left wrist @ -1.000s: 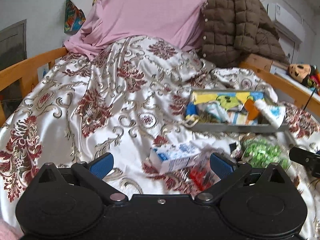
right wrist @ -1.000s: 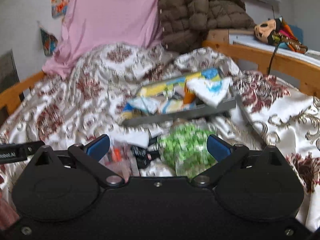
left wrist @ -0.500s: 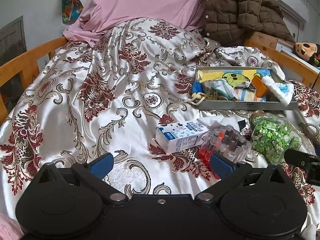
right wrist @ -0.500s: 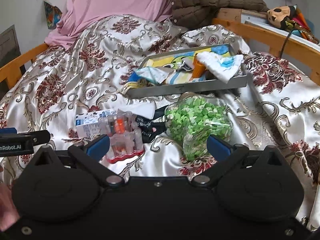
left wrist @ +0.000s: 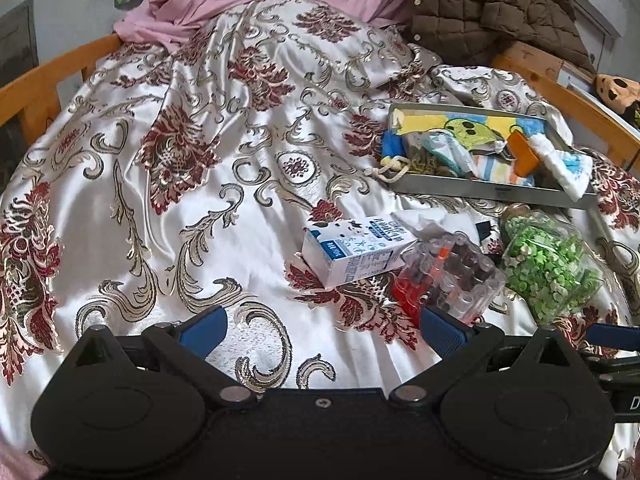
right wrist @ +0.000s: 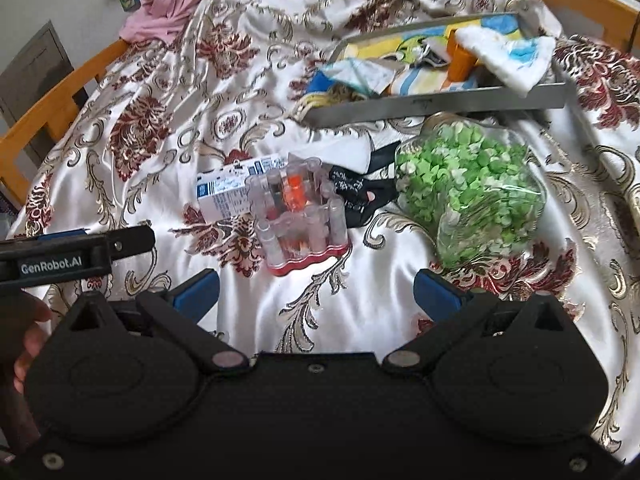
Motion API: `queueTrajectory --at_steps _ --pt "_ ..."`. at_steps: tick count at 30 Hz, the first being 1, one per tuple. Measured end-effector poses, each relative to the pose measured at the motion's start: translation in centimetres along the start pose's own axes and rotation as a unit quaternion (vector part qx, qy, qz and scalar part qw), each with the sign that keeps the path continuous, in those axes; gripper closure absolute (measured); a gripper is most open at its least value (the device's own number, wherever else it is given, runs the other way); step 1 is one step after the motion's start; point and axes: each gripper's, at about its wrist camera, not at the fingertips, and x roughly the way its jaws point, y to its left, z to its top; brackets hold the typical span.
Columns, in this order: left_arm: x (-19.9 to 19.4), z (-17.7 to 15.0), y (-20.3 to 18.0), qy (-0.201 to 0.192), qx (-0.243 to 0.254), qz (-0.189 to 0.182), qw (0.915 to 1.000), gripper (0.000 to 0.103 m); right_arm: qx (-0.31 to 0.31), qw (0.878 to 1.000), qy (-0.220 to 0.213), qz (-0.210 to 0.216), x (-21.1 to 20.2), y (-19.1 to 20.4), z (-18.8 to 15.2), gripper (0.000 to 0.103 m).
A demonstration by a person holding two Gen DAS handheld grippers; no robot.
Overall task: Organize soft objects
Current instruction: 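Move both open tools over the remaining items beside the tray, then move the left tool to the white cloth while the right tool approaches the black strap item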
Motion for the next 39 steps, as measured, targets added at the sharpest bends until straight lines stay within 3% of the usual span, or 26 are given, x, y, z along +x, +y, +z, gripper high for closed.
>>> queueTrajectory --at_steps 16,24,27,39 --pt "2.1 1.8 -0.9 0.011 0.033 0.0 0.9994 0.001 0.042 0.998 0.033 0.031 3.9 -1.6 2.8 0.001" --pt "4.3 4.5 -1.6 0.033 0.037 -0.079 0.9956 0.001 0.065 0.997 0.006 0.049 5.0 -4.1 5.6 0.001" --pt "5.7 5.8 -2.0 0.035 0.043 -0.097 0.9938 0.001 0.065 0.995 0.001 0.073 6.0 -5.0 7.3 0.001" --pt "12.8 10.7 -2.4 0.049 0.077 -0.159 0.9831 0.001 0.048 0.994 0.007 0.097 10.5 -6.5 13.3 0.001"
